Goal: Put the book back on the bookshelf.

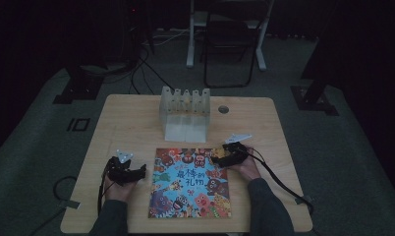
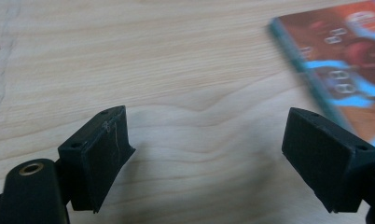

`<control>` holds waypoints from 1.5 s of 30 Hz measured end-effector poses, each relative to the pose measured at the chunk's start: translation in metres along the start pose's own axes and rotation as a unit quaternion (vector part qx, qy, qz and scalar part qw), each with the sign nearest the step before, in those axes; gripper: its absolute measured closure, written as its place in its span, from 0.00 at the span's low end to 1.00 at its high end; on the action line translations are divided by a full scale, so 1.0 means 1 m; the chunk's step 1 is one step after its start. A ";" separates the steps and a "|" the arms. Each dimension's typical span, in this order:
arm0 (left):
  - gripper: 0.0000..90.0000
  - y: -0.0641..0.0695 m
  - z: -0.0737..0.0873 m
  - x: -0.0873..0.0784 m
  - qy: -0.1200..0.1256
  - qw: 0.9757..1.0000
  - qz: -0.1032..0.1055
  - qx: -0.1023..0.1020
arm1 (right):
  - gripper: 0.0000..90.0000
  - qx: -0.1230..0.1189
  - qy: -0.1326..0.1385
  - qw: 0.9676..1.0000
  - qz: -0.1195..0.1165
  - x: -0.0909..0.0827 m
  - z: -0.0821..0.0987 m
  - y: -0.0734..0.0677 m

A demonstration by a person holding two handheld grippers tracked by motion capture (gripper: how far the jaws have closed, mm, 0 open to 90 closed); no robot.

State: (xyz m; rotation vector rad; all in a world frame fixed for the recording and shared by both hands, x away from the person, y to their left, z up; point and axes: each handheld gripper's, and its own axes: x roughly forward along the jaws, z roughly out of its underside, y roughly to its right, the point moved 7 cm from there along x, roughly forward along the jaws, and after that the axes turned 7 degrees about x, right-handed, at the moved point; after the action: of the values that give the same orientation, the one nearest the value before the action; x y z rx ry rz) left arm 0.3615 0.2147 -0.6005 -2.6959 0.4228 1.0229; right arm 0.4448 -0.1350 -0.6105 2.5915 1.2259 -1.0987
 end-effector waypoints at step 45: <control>0.03 0.156 0.024 -0.058 0.047 0.965 0.158 0.202 | 0.17 0.040 0.040 0.998 -0.041 -0.022 -0.021 -0.004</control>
State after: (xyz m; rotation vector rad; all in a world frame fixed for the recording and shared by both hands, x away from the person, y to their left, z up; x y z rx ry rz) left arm 0.2514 0.0877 -0.5959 -2.3559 0.9894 0.7745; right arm 0.4446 -0.1388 -0.5800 2.6913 1.3418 -1.0912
